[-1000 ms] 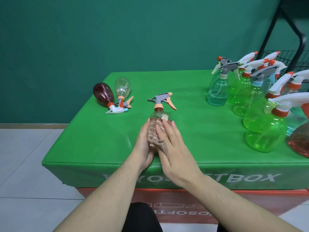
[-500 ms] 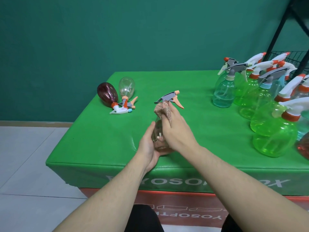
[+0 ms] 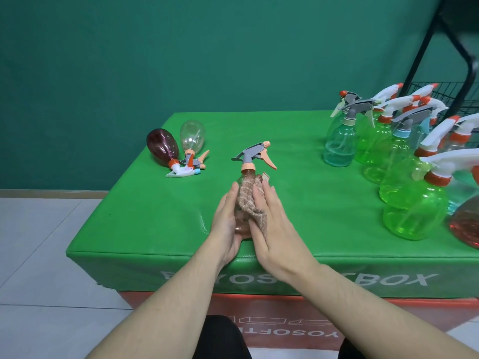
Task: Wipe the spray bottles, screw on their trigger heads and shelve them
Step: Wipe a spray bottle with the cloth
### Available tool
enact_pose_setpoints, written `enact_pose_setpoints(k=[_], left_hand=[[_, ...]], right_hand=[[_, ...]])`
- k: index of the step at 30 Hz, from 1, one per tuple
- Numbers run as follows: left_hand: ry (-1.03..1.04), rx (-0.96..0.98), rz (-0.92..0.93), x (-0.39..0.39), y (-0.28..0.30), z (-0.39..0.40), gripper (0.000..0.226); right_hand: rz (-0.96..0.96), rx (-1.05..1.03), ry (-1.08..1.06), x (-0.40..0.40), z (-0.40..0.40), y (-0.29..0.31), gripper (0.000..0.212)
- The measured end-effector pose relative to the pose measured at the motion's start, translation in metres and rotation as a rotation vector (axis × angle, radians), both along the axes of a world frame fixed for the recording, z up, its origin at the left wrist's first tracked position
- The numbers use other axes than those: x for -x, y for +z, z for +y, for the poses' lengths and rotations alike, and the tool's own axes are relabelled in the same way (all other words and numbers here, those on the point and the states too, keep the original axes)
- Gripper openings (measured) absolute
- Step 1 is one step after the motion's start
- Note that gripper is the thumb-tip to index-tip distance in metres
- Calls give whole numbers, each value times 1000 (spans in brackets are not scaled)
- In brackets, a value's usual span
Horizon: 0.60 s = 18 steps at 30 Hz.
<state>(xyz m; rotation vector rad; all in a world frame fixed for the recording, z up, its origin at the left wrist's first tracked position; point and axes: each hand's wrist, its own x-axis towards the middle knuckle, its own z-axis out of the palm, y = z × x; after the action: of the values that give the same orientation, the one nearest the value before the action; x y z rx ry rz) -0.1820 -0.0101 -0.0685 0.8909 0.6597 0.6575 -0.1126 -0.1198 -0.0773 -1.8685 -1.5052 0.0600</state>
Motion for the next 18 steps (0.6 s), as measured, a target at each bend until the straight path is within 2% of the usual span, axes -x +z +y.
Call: enact_pose_setpoints(k=[3,8,12,15,18], left_hand=[[14,26,-73,2,2,-2,80],[-23,56,-132,4,1,1,73],[-88,-1,-77,3,-3,3,67],[-118,-51,-18,2,-7,5,62],[-131,-83,18,1,-8,6,48]], right_hand=[[-58,7,19,5,-9,-6,68],[-31,-6,11,8,-11,-7,66],[51,-16,-35,4,-3,1,68],[40,-12,-47,-3,4,5,69],[65,-36,-64,-9,13,13,67]])
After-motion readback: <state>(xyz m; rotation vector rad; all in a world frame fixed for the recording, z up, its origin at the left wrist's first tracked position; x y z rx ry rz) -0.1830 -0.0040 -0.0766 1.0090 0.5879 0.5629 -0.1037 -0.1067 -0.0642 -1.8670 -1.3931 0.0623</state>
